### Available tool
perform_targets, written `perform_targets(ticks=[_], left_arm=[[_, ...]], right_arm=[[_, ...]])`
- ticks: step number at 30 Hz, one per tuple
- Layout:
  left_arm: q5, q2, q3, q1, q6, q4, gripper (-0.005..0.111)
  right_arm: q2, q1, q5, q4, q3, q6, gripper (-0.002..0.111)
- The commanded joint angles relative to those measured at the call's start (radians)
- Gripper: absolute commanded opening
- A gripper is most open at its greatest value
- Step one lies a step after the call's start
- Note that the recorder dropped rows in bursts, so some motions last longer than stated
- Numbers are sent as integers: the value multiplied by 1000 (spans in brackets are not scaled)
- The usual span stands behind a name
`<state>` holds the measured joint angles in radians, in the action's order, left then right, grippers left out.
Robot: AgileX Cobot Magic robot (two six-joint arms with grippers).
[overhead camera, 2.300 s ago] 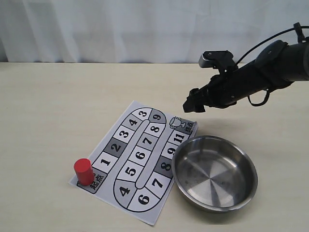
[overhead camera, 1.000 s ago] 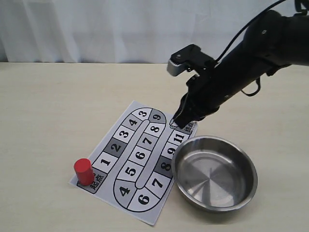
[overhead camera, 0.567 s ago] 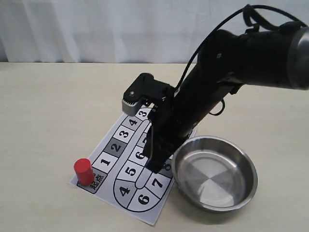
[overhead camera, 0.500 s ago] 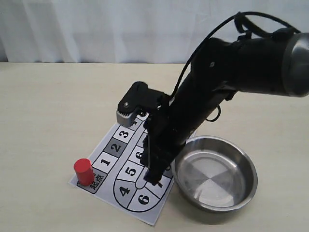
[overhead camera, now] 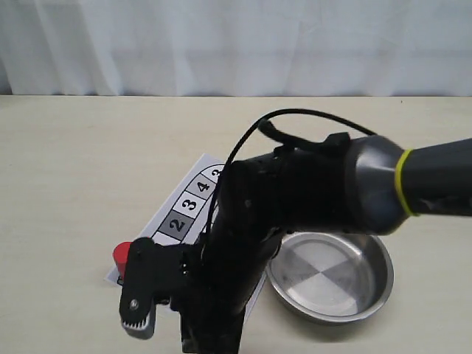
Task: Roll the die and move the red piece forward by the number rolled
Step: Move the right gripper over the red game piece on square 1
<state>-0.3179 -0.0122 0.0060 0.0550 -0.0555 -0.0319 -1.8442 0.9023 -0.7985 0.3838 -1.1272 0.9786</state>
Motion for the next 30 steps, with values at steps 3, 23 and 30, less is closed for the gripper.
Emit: perform_targets(ticks=[3,23,30], left_arm=[[12,0,-6,-8,0,1,0],[12,0,-6,-8,0,1,0],[12,0,-6,-8,0,1,0]], right_arm=[[-73,82,8,19,5,111,4],[-112,124,41,82,5,139,4],[-112,122,39,63,5,104,4]])
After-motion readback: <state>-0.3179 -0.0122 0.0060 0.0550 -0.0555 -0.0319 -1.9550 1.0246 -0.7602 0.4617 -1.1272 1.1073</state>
